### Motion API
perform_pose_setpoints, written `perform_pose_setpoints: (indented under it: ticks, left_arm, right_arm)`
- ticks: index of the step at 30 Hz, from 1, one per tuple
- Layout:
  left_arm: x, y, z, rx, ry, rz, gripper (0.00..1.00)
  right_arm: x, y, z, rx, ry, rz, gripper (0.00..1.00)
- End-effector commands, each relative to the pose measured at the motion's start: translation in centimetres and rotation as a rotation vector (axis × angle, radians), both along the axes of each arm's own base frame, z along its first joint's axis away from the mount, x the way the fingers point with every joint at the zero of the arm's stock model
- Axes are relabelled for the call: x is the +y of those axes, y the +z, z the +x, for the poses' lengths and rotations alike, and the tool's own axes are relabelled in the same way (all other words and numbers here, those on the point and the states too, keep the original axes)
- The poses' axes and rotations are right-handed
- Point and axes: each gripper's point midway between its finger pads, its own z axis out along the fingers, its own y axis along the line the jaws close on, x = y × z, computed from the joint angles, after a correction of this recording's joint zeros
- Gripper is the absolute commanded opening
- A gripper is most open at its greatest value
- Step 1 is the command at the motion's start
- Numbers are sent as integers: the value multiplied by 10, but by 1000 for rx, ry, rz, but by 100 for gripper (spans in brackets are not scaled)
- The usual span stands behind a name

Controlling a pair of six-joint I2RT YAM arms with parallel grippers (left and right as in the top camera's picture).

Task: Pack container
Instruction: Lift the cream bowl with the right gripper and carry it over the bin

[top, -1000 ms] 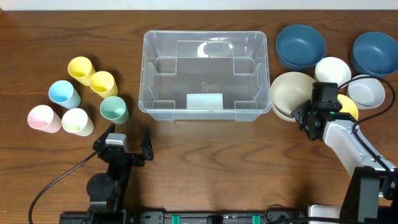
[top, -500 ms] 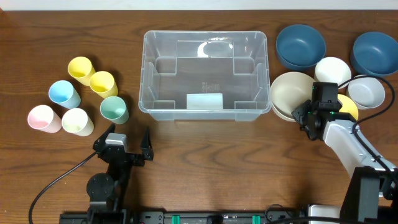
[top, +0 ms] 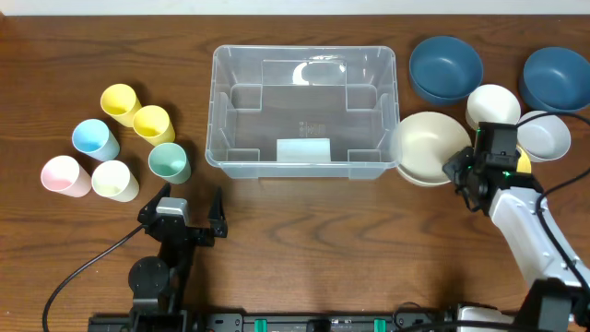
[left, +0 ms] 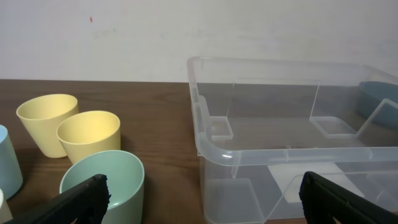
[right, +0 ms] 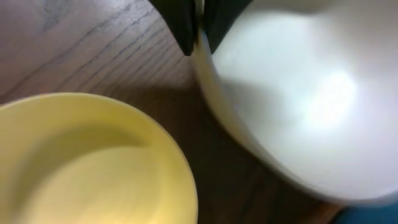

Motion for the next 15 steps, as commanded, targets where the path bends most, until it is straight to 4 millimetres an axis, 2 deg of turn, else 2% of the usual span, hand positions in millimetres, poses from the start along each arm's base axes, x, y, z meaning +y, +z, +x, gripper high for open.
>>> perform_pose_setpoints:
  ticks: [1, 8, 15]
  left_arm:
    - [-1, -15, -1, 43, -12, 16, 98]
    - [-1, -15, -1, 43, -12, 16, 98]
    - [-1, -15, -1, 43, -12, 16, 98]
  right_arm:
    - [-7, 19, 7, -51, -3, -31, 1]
    - [-10, 18, 2, -28, -6, -49, 1]
    - [-23, 23, 3, -37, -27, -68, 1]
